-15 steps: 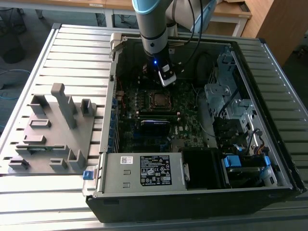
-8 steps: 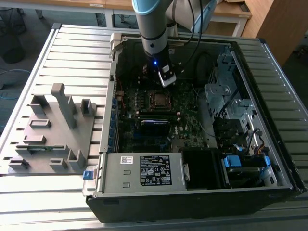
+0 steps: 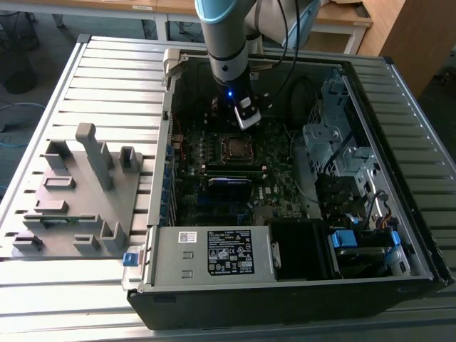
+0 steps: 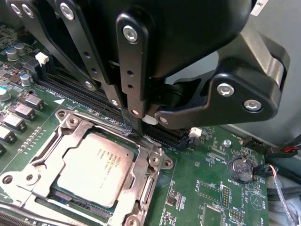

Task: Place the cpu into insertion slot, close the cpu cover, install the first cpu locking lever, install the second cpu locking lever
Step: 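Install the first cpu locking lever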

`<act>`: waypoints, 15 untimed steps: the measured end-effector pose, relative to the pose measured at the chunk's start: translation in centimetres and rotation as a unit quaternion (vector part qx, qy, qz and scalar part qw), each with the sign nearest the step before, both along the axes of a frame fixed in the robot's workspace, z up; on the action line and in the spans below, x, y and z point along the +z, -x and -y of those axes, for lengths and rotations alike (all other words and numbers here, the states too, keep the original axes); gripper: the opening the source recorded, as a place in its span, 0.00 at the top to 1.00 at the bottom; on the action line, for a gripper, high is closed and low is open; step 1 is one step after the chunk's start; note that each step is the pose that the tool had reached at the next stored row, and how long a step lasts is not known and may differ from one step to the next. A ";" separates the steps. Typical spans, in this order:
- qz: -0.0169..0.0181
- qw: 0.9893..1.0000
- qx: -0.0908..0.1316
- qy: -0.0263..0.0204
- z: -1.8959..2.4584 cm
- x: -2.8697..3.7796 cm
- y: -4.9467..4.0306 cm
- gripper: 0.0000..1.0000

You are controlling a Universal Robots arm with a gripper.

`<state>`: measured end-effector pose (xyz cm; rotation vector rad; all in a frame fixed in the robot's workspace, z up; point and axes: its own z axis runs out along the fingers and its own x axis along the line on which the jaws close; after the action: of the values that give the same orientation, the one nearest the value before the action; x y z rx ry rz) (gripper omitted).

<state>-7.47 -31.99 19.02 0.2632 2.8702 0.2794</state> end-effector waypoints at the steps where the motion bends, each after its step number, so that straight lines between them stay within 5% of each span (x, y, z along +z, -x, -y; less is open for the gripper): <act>1: 0.000 1.000 0.000 0.000 0.00 -0.02 0.00 0.90; 15: 0.002 1.000 0.000 0.000 -0.02 -0.14 -0.01 0.90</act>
<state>-7.45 -31.97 18.88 0.2623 2.8656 0.2800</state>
